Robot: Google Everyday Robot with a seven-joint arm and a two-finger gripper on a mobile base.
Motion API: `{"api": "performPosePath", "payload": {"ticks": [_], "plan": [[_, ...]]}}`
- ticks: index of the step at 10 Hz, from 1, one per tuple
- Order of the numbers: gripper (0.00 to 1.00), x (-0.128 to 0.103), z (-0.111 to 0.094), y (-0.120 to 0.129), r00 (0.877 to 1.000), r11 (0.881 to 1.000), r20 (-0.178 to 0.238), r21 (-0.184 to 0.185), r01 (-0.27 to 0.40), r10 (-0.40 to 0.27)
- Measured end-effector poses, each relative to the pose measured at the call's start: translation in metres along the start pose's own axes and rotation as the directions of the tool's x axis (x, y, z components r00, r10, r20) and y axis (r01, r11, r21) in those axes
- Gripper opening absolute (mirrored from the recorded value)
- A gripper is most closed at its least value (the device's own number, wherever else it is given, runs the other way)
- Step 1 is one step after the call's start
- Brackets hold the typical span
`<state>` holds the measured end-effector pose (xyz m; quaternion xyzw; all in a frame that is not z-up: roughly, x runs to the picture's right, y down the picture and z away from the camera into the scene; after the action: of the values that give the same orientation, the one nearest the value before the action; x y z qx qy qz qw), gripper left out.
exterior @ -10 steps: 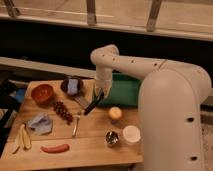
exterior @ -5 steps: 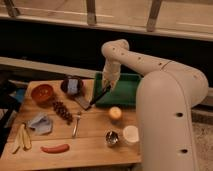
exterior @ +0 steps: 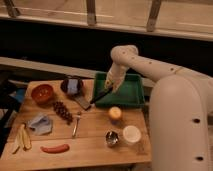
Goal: Wipe tray with brush
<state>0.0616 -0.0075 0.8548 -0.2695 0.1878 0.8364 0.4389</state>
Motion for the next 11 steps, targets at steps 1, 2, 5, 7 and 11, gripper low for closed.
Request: {"api": "performPosePath", "payload": {"ticks": [1,2,5,7,11], "plan": [[0.00,-0.012,0.000,0.005,1.000,0.999,0.020,-0.041,-0.022,0.023],[0.00,-0.022,0.001,0.007,0.998,0.997,0.035,-0.053,-0.047,0.049],[0.00,-0.054,0.006,-0.010,0.987,0.991,0.091,-0.041,-0.126,0.129],[0.00,-0.073,0.022,-0.022,0.975,0.983,0.131,0.019,-0.183,0.179],[0.00,-0.087,0.045,-0.046,0.956,0.956,0.159,0.120,-0.266,0.246]]}}
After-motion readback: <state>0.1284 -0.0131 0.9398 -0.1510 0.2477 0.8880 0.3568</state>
